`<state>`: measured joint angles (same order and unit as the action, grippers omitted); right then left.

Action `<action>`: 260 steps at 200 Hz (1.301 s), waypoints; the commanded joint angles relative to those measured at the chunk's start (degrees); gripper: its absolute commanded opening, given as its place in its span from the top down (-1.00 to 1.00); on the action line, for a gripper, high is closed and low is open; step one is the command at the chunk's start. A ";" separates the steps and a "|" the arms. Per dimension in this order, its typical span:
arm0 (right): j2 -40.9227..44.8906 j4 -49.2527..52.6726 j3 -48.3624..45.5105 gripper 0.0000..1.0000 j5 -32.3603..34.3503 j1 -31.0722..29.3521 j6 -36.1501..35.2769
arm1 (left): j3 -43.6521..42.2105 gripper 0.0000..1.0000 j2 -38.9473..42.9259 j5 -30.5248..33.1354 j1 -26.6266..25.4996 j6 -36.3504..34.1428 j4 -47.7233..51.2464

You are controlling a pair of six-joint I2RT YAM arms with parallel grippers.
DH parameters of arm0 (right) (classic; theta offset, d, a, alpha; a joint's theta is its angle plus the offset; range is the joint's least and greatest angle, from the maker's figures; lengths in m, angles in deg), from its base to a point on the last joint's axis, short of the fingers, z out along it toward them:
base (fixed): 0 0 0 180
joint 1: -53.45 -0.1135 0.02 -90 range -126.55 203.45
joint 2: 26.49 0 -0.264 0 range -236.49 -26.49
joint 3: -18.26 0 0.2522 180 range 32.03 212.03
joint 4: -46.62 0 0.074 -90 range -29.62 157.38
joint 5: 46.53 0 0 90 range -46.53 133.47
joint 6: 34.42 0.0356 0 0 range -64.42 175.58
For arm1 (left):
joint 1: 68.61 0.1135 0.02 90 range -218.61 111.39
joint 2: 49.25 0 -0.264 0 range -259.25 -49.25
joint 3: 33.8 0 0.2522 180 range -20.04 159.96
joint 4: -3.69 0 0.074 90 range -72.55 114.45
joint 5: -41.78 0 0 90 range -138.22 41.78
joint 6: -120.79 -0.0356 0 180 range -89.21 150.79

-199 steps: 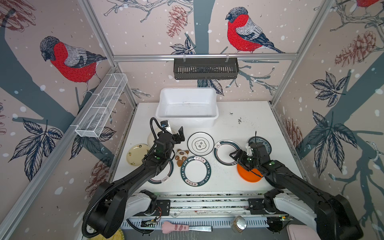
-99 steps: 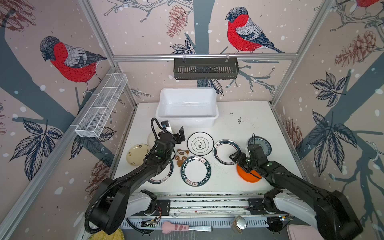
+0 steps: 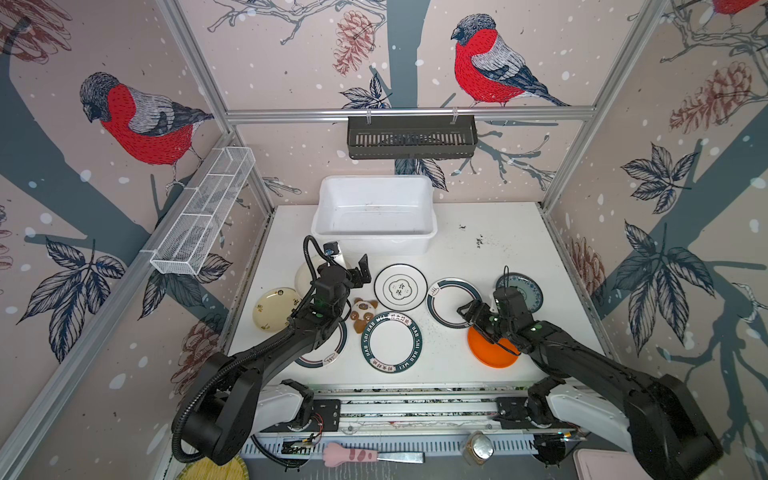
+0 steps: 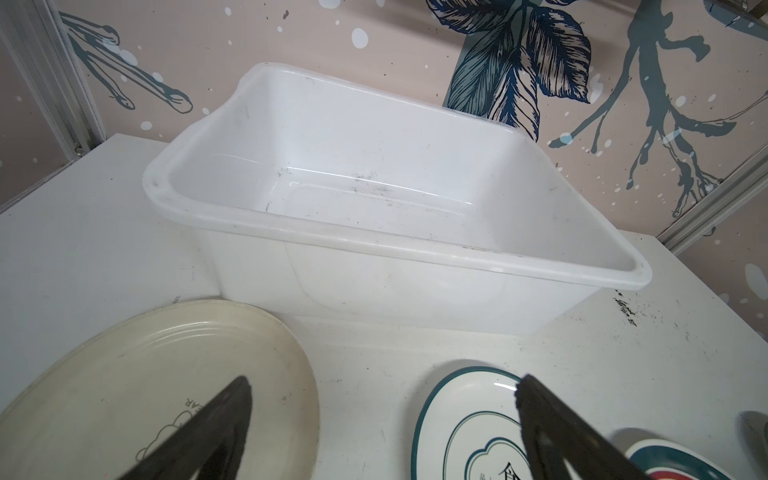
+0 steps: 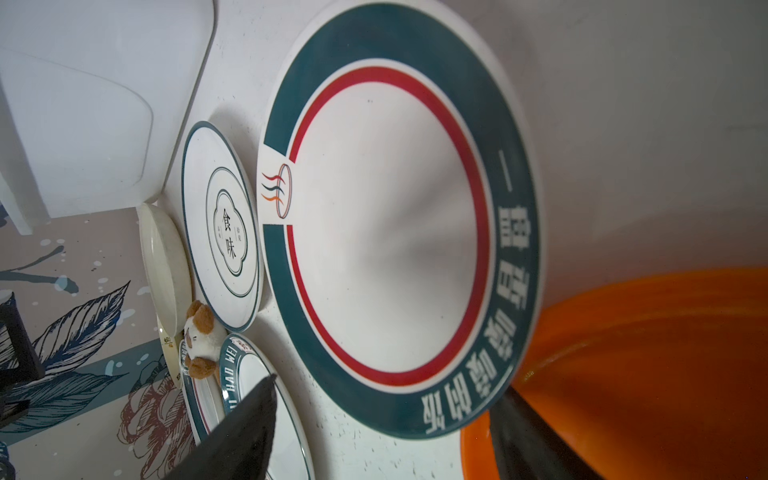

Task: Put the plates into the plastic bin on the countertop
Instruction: 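Close the right gripper on the rim of the green-and-red-rimmed plate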

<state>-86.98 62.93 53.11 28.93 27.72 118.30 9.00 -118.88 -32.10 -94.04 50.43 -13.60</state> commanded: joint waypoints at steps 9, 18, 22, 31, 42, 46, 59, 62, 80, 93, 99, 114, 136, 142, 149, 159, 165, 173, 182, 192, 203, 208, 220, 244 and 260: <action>-0.81 -1.16 1.80 -0.55 1.58 1.01 -1.65 | 0.48 -0.96 -0.22 -0.55 -0.06 0.62 -2.23; -0.89 -1.19 2.18 -0.54 1.62 1.24 -1.98 | 0.57 -0.96 -0.18 -0.61 -0.06 0.66 -2.09; -0.85 -1.14 2.32 -0.53 1.75 1.30 -1.94 | 0.56 -0.96 -0.16 -0.55 -0.06 0.69 -2.09; -0.70 -1.27 2.51 -0.51 2.02 1.44 -1.88 | 0.56 -0.96 -0.19 -0.52 -0.06 0.75 -2.00; -0.23 -1.40 2.73 -0.48 2.73 1.42 -1.81 | 0.58 -0.96 -0.12 -0.54 -0.06 0.81 -2.00; -0.18 -1.47 2.74 -0.47 2.91 1.39 -1.81 | 0.58 -0.96 -0.15 -0.52 -0.06 0.92 -1.93; 0.15 -2.37 2.50 -0.46 3.34 1.39 -2.07 | 0.50 -0.96 -0.24 -0.57 -0.06 1.08 -2.02; 0.07 -2.59 2.39 -0.46 3.36 1.52 -2.15 | 0.49 -0.96 -0.21 -0.62 -0.06 1.10 -2.08; -0.47 -3.81 2.04 -0.46 3.01 2.08 -2.41 | 0.66 -0.96 -0.74 -0.89 -0.06 1.17 -2.28; -1.02 -4.75 1.77 -0.45 3.03 2.52 -2.68 | 1.01 -0.96 -1.13 -1.32 -0.06 1.25 -2.02; -1.33 -5.29 1.67 -0.44 3.03 2.85 -2.93 | 1.18 -0.96 -1.31 -1.42 -0.06 1.28 -1.84; -2.08 -6.17 1.42 -0.38 2.86 3.47 -2.88 | 1.53 -0.96 -1.69 -1.70 -0.06 1.46 -1.46; -2.93 -7.45 1.16 -0.33 2.44 3.98 -2.87 | 1.72 -0.96 -1.62 -1.92 -0.06 1.57 -1.00; -3.13 -7.68 1.15 -0.29 2.50 4.02 -2.93 | 1.69 -0.96 -1.49 -1.81 -0.06 1.58 -0.95; -3.21 -7.81 1.07 -0.21 2.55 4.14 -2.87 | 1.64 -0.96 -1.40 -1.54 -0.06 1.56 -0.91; -3.43 -7.90 0.90 -0.11 2.73 4.53 -2.84 | 1.55 -0.96 -1.39 -1.31 -0.06 1.55 -0.92; -3.54 -7.99 0.83 -0.06 2.85 4.70 -2.78 | 1.55 -0.96 -1.34 -1.12 -0.06 1.56 -0.94; -3.75 -8.23 0.65 0.11 2.81 5.02 -2.69 | 1.55 -0.96 -1.40 -0.91 -0.06 1.46 -0.85; -4.00 -8.89 0.41 0.22 2.62 5.30 -2.69 | 1.76 -0.96 -1.44 -0.70 -0.06 1.42 -0.27; -4.20 -9.54 0.20 0.22 2.66 5.47 -2.68 | 1.90 -0.96 -1.43 -0.66 -0.07 1.36 0.26; -4.37 -10.07 0.02 0.22 2.64 5.76 -2.68 | 1.99 -0.96 -1.31 -0.64 -0.06 1.20 0.71; -4.52 -10.34 -0.12 0.22 2.66 5.91 -2.62 | 1.99 -0.96 -1.23 -0.64 -0.06 1.25 0.95; -4.63 -10.76 -0.25 0.22 2.66 6.20 -2.60 | 2.08 -0.96 -1.09 -0.49 -0.06 1.20 1.30; -4.99 -11.14 -0.59 0.34 2.68 6.86 -2.58 | 2.25 -0.96 -0.79 -0.87 -0.06 1.69 1.93; -5.25 -11.56 -0.82 0.38 2.55 7.14 -2.68 | 2.25 -0.96 -0.31 -1.14 -0.06 1.88 2.15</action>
<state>-91.92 53.92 52.58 31.46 34.49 115.65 10.79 -119.86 -33.19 -94.04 50.98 -11.83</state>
